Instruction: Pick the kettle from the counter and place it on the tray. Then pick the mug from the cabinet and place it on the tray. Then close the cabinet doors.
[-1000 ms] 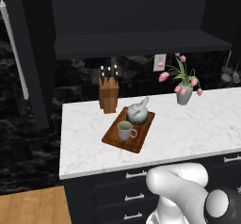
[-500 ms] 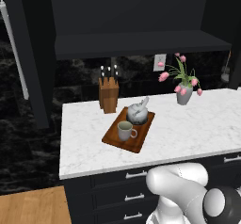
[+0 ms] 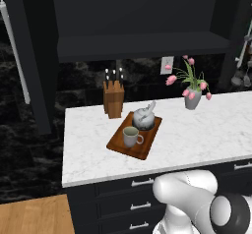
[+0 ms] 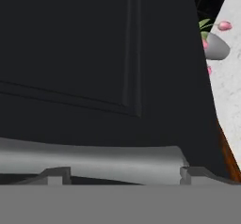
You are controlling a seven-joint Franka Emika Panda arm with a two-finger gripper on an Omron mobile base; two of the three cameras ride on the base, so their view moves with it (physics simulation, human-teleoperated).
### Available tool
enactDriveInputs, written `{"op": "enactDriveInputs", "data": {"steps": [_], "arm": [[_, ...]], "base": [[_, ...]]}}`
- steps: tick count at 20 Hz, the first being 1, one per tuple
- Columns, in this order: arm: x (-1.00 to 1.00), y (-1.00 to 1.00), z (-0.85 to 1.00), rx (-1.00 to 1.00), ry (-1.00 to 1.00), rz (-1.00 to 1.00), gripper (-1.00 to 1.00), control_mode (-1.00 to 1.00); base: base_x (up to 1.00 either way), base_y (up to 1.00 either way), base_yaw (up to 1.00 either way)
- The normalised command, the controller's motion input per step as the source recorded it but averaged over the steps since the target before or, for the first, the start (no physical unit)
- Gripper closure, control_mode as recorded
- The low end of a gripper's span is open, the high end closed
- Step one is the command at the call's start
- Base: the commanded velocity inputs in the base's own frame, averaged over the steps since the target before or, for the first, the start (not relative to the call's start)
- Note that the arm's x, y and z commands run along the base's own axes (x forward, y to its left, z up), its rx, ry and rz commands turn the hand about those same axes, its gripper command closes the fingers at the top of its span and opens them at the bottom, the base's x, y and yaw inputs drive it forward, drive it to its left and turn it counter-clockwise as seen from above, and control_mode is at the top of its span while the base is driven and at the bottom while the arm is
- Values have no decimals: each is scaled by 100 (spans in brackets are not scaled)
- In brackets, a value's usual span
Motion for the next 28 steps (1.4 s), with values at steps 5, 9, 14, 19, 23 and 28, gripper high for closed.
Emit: {"op": "enactDriveInputs", "data": {"steps": [5,9,14,19,23,28], "arm": [[59,20,-36,-3,0,0,-100,-100],[80,4,-29,-1,-2,0,-100,-100],[81,6,-12,0,0,0,-100,-100],[73,8,-9,-4,7,-2,-100,-100],[67,4,-9,-8,4,-7,-100,-100],[56,0,-25,-10,0,-10,-100,-100]], "base": [[0,0,0],[0,0,0],[0,0,0],[0,0,0],[0,0,0],[0,0,0]]}}
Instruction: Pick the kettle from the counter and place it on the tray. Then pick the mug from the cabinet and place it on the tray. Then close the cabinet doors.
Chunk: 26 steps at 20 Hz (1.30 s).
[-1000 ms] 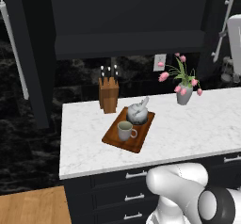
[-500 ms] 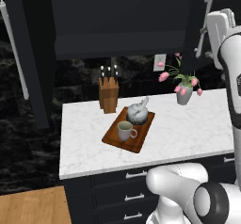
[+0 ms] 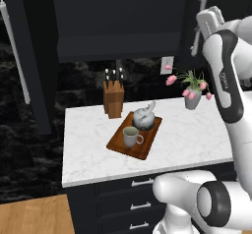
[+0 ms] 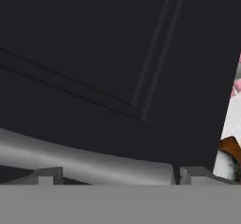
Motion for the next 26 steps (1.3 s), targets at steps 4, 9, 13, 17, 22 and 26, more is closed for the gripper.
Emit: {"op": "enactDriveInputs", "data": {"steps": [4,9,13,17,22,26], "arm": [[52,-5,-21,-11,0,-11,-100,-100],[63,-12,-13,-12,3,-16,-100,-100],[56,-18,-2,-6,9,-12,-100,-100],[63,-24,-10,-6,11,-10,-100,-100],[62,-25,-18,-7,7,-7,-100,-100],[52,-24,-29,-7,2,-3,-100,-100]], "base": [[0,0,0],[0,0,0],[0,0,0],[0,0,0],[0,0,0],[0,0,0]]}}
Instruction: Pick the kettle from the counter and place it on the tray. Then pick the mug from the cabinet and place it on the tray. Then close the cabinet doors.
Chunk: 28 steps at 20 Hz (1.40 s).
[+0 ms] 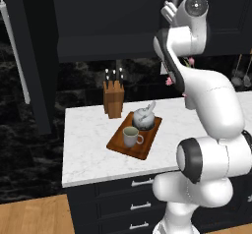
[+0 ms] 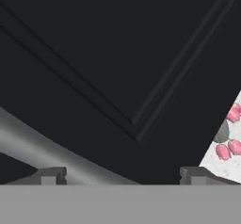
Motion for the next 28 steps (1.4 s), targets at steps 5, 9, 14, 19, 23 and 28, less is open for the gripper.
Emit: {"op": "enactDriveInputs", "data": {"steps": [5,9,14,19,23,28], "arm": [[43,-25,-37,-6,0,-1,-100,-100],[46,-25,-36,-7,0,-1,-100,-100],[29,-26,-42,-6,0,0,-100,-100],[1,-6,-24,-13,2,0,-100,-100],[7,0,-1,-12,3,0,-100,-100],[14,1,-9,-16,2,6,-100,-100]], "base": [[0,0,0],[0,0,0],[0,0,0],[0,0,0],[0,0,0],[0,0,0]]}}
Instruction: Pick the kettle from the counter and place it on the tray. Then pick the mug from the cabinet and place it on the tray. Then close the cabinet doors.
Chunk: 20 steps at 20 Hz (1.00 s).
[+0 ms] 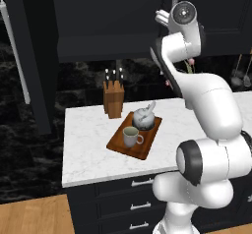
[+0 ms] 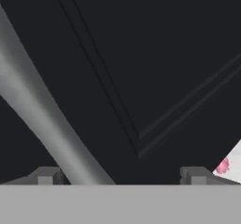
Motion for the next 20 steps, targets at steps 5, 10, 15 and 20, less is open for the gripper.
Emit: {"op": "enactDriveInputs", "data": {"steps": [5,10,15,20], "arm": [[5,5,-25,-15,0,12,-100,-100],[5,16,-13,-15,0,12,-100,-100],[5,13,0,-14,-1,5,-100,-100],[0,17,-1,-18,0,1,-100,-100]], "base": [[0,0,0],[0,0,0],[0,0,0],[0,0,0]]}}
